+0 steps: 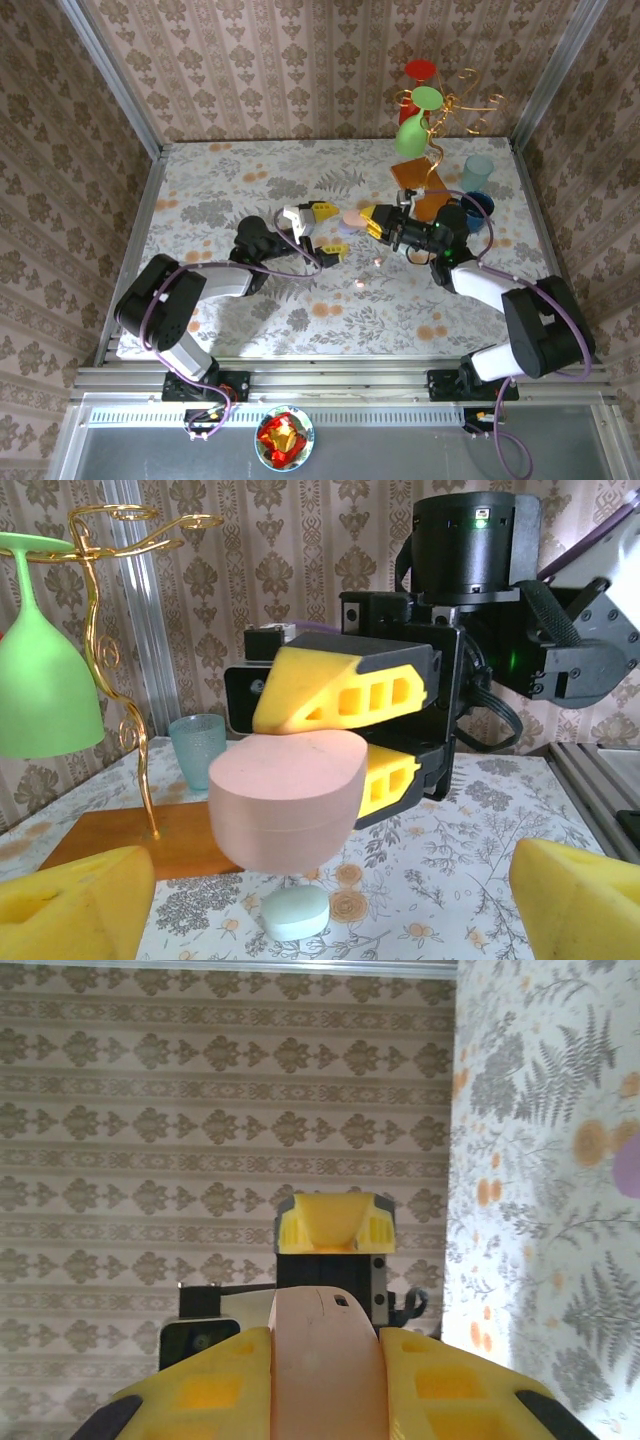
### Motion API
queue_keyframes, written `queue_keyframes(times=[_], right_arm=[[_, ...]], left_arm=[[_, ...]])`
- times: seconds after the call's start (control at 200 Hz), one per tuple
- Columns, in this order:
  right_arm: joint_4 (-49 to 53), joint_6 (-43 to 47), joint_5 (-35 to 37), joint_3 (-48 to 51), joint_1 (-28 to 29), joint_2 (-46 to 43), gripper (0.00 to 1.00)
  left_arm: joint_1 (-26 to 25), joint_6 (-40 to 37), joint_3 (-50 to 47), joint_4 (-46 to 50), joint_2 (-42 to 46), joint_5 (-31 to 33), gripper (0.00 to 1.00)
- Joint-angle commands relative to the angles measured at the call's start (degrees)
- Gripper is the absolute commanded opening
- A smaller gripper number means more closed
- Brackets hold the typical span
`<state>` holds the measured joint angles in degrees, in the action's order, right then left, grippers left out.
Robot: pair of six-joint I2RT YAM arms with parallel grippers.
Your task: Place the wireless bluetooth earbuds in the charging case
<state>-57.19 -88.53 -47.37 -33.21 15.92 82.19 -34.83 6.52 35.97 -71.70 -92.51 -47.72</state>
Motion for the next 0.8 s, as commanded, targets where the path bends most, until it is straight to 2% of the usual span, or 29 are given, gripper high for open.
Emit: queue_keyframes(times=[0.0,0.2,0.515,0.795], right_arm=[[-8.37,-4.89,-2.22,-1.86,1.02,1.08,0.07],[-8.25,-4.55,-2.92,-3.03,2.48,0.38,0.06],[-5.43,-3.12,-4.12,-3.97,3.34,0.23,0.05],[-2.67,-0.91,-4.44,-3.70,3.33,0.65,0.04]], left_arm=[[0.40,2.24,0.73,-2.83,0.85,-1.85,0.88],[0.29,4.16,2.94,-2.83,-1.25,-4.65,0.69],[-0.93,4.01,4.35,-2.83,-1.77,-5.26,0.55],[-0.90,4.29,4.53,-2.83,-1.74,-4.05,0.50]])
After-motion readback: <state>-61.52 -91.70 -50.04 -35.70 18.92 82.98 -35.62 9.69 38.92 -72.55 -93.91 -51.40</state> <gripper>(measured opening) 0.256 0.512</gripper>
